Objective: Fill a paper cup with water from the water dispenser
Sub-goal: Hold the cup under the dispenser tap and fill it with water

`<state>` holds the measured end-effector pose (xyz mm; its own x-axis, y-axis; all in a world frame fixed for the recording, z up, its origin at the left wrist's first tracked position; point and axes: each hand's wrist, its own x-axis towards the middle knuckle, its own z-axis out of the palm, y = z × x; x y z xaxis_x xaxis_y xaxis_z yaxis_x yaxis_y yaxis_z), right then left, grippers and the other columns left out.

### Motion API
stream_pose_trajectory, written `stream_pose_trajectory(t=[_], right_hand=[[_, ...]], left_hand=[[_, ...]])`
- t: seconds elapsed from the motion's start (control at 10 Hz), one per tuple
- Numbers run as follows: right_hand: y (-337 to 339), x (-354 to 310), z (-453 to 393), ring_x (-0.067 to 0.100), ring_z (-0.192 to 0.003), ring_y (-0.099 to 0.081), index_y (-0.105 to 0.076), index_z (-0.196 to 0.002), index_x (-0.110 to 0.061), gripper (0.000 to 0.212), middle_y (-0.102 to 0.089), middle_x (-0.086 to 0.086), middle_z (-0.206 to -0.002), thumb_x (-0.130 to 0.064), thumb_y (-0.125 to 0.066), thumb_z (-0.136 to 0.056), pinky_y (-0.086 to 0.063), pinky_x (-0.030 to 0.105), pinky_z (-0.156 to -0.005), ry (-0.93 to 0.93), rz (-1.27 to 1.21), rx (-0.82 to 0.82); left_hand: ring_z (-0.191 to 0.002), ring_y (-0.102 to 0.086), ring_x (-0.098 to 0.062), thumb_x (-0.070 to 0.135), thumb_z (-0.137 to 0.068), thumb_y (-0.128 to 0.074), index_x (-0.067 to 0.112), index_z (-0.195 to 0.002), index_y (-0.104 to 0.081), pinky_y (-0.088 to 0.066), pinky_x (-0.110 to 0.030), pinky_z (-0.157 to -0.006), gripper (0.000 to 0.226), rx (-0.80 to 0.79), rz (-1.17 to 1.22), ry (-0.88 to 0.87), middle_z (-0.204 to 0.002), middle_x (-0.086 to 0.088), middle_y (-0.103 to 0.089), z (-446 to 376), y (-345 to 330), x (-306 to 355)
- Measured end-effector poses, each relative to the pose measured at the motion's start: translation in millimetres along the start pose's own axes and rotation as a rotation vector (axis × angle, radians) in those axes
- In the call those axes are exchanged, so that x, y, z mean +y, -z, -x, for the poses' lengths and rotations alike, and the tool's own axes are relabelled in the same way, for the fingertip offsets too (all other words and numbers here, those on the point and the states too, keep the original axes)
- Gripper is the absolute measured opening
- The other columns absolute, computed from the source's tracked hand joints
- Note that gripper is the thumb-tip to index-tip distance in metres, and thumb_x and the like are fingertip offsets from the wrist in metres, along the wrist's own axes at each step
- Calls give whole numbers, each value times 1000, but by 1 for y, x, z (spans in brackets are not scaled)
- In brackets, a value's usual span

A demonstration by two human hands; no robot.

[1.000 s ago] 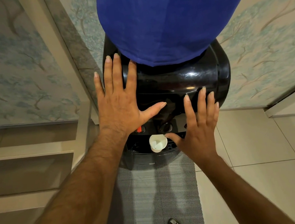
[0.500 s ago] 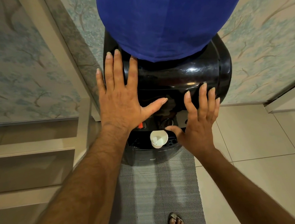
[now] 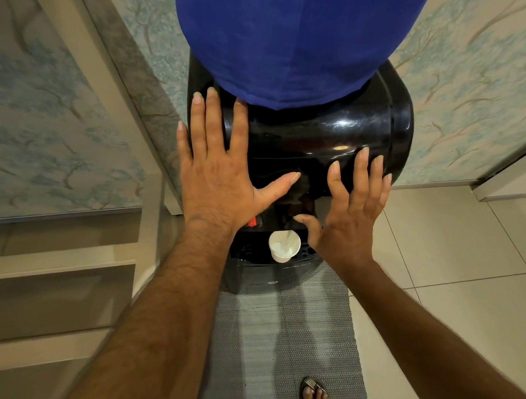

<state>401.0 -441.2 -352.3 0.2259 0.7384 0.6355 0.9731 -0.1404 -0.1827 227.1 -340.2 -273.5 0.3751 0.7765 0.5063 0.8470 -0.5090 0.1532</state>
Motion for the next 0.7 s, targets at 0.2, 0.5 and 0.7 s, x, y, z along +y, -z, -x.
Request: stream_pose_trajectory(t=[0.2,0.5,0.7], right_hand=[[0,1,0,50,-145,-11,-28,-147,-12,94,-11,25,-155,-49,-81,-78,-14,75,-116,-2,1,-7],[-1,2,1,50,-145,-10,-28,-147,-12,96,-11,25,-156,-50,-81,-76,-12,72,-118,-1,20,-13],[-1,2,1,49,-146,-10,-27,-146,-13,95,-9,23,-157,-50,-80,-77,-12,72,-118,0,16,-14]], left_hand=[[-156,-9,-39,94,-78,-40,12,-161,-21,-16,-61,-124,118,-2,3,1,-167,-24,-14,0,0,0],[-156,-10,-40,93,-78,-40,11,-160,-22,-16,-61,-124,118,0,-4,-1,-167,-25,-15,0,1,0],[-156,-9,-39,94,-78,-38,12,-160,-22,-15,-60,-125,118,-1,-10,4,-167,-25,-14,-1,1,0]])
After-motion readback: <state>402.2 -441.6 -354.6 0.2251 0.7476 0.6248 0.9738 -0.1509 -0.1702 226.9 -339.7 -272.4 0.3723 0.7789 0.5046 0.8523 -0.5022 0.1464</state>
